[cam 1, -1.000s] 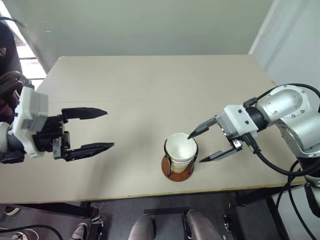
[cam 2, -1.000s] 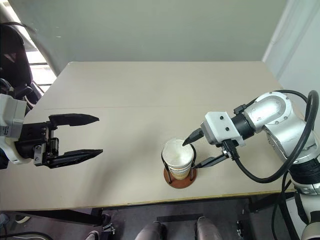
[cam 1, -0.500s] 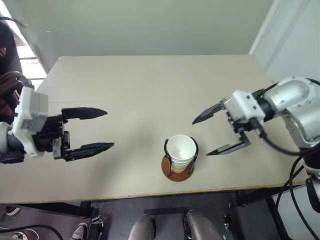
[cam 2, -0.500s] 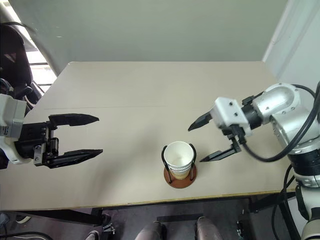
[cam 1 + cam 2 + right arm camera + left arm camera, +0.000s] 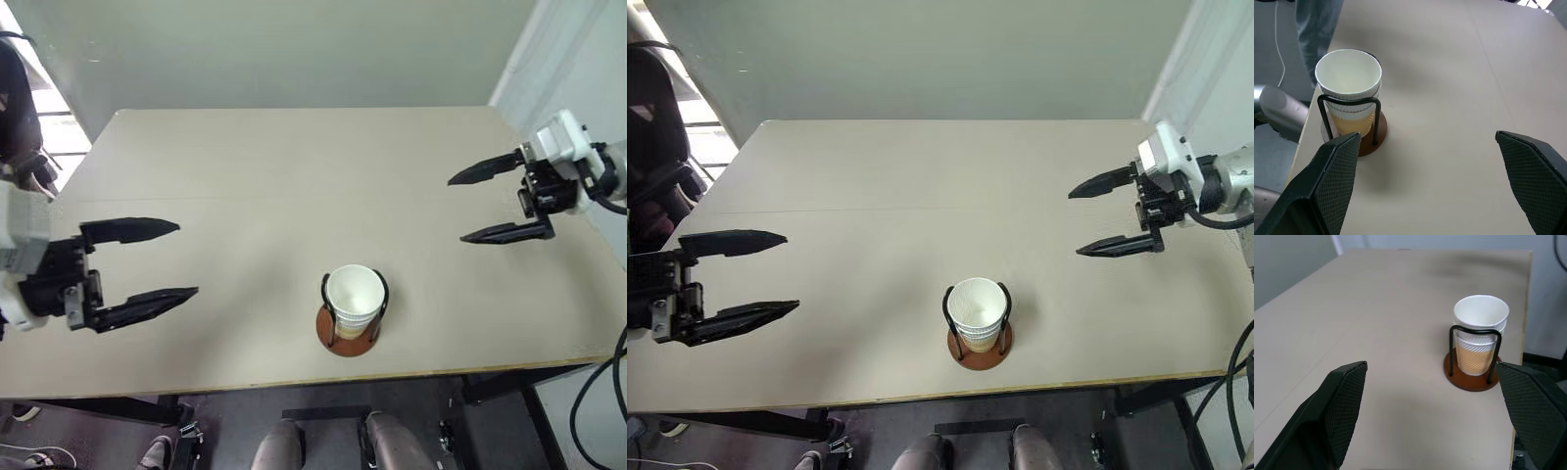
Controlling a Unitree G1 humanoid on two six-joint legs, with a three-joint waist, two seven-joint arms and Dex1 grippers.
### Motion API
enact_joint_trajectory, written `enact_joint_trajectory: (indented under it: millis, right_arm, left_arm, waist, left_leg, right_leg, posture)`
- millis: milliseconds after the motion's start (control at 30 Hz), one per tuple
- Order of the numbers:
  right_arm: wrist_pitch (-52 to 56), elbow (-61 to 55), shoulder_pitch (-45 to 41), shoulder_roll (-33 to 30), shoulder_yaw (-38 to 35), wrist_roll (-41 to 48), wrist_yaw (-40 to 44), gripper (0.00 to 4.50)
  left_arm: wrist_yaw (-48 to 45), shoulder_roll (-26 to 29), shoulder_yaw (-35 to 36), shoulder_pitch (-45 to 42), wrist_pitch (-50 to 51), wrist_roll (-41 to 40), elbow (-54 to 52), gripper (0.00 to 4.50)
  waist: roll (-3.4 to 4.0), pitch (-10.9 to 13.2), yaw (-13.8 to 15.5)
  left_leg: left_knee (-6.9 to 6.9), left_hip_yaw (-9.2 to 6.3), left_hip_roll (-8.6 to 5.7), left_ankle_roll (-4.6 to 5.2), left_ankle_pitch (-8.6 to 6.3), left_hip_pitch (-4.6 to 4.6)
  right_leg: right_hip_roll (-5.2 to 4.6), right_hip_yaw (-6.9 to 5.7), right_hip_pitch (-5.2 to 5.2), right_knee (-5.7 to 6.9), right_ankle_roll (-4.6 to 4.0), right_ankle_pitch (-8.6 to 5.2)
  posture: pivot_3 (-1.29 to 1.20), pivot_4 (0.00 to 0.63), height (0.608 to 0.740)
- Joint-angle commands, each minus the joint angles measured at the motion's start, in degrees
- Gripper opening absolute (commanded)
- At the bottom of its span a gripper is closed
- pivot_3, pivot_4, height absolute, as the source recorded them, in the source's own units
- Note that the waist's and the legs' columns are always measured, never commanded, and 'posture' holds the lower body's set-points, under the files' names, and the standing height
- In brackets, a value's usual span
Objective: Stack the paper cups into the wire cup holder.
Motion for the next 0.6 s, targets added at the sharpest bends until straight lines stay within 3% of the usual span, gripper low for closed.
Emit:
enact_joint_trajectory:
  millis: [33, 600]
  right_arm:
    - [-2.85, 3.51, -2.54, -0.94, 0.52, 1.26, 0.20, 4.48]
    - [-4.72, 8.66, -6.84, 1.15, 6.08, 1.34, 0.20, 4.48]
  left_arm:
    - [0.75, 0.27, 4.20, 0.11, 2.21, -2.70, -0.11, 4.50]
    - [3.34, -1.40, 9.61, 5.47, 5.89, -6.80, -4.08, 4.50]
  waist:
    - [0.00, 0.00, 0.00]
    - [0.03, 0.01, -0.01]
  left_leg:
    - [0.01, 0.01, 0.01, 0.01, -0.01, 0.02]
    - [0.03, 0.01, 0.09, 0.01, -0.06, 0.05]
  right_leg:
    - [0.00, 0.00, 0.03, 0.00, 0.00, 0.00]
    - [0.04, 0.00, 0.03, -0.01, 0.00, 0.15]
  posture:
    - [0.00, 0.150, 0.740]
    - [0.00, 0.150, 0.740]
